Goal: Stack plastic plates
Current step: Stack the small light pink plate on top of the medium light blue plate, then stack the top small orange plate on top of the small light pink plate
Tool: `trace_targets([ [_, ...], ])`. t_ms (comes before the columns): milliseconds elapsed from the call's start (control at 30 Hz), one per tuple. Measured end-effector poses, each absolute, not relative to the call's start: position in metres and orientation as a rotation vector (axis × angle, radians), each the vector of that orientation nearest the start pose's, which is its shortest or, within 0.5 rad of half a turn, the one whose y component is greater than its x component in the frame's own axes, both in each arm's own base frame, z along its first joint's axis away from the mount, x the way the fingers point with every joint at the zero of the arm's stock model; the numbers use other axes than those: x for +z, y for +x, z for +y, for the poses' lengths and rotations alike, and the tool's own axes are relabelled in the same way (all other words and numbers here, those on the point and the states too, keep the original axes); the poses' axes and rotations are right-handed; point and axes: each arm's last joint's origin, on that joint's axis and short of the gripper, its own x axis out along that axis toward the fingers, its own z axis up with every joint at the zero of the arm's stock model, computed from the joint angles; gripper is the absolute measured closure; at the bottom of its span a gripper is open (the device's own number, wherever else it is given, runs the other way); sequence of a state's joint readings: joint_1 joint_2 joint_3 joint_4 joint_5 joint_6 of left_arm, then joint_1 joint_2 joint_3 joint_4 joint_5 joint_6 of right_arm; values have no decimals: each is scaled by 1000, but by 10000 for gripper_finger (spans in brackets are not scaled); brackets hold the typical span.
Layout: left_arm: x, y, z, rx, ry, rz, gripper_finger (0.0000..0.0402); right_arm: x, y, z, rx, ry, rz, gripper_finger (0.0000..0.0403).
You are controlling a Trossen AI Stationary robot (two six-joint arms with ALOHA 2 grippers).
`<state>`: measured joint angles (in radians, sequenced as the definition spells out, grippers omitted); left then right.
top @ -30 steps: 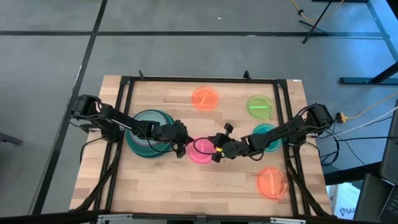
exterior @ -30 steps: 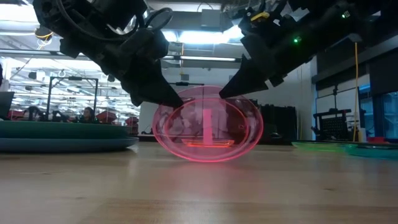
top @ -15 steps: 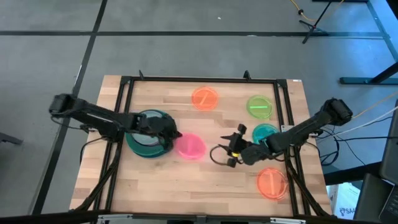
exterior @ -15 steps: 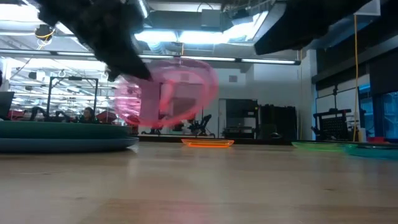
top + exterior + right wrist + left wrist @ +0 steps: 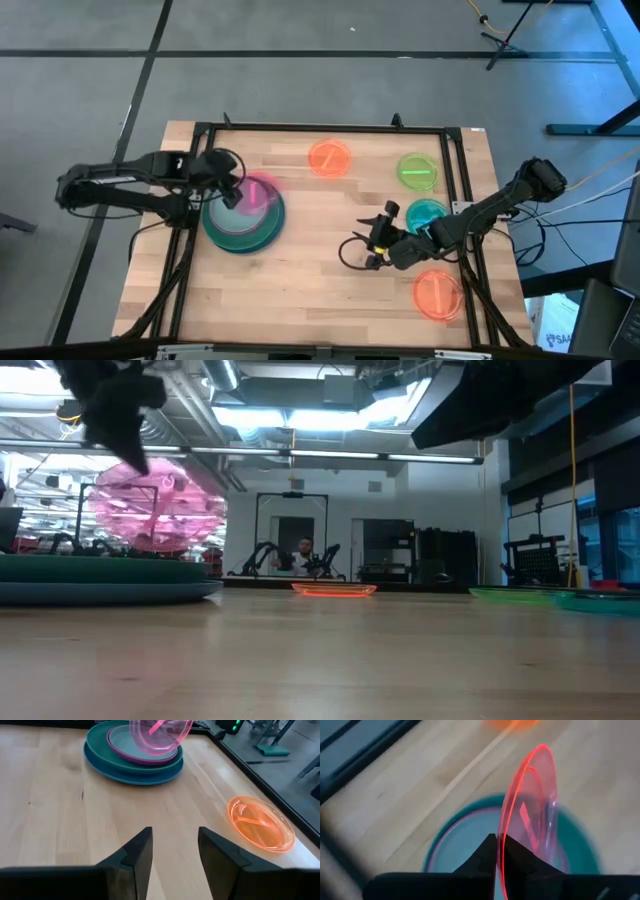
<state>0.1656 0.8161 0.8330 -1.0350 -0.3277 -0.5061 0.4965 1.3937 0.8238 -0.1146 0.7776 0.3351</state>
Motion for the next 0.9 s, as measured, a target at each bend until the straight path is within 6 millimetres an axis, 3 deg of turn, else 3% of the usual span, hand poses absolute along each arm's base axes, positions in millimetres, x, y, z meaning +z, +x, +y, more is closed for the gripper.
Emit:
trace_targets([
  [133,266,121,38,778,-395,1003,390,226,256,116,-356,-85,497,254],
  [300,249,119,40,728,-444,1093,390,225,256,116,-357,-90,504,254],
  [533,245,118,41,722,-445,1113,387,225,256,116,-357,-90,504,254],
  [900,247,117,42,743,-410,1110,289,225,256,115,-356,-90,509,254],
])
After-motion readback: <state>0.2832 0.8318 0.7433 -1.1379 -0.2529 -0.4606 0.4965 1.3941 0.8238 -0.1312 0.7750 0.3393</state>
